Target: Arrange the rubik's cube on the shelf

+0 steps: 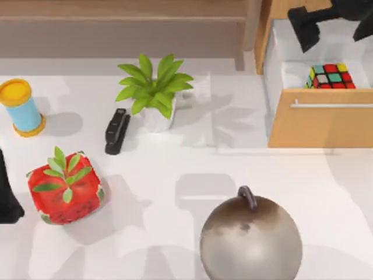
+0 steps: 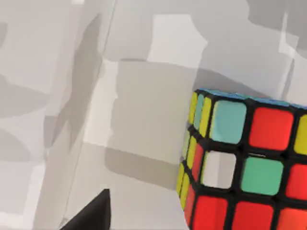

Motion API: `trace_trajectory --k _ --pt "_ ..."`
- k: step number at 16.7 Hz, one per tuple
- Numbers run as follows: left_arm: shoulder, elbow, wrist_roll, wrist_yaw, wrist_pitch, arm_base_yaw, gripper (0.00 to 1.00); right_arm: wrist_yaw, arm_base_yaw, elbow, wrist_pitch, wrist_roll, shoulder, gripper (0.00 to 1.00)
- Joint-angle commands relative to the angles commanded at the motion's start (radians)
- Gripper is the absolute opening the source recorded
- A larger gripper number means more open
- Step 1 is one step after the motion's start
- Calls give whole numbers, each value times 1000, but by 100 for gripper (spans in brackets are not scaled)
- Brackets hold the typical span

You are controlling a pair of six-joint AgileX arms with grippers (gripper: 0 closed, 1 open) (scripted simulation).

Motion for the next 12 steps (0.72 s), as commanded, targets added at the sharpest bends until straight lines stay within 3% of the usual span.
trace_trajectory --k 4,12 --pt "0 0 0 0 0 0 100 -17 -51 104 -140 99 109 100" --pt "0 0 0 0 0 0 100 -19 -54 100 -148 105 110 100"
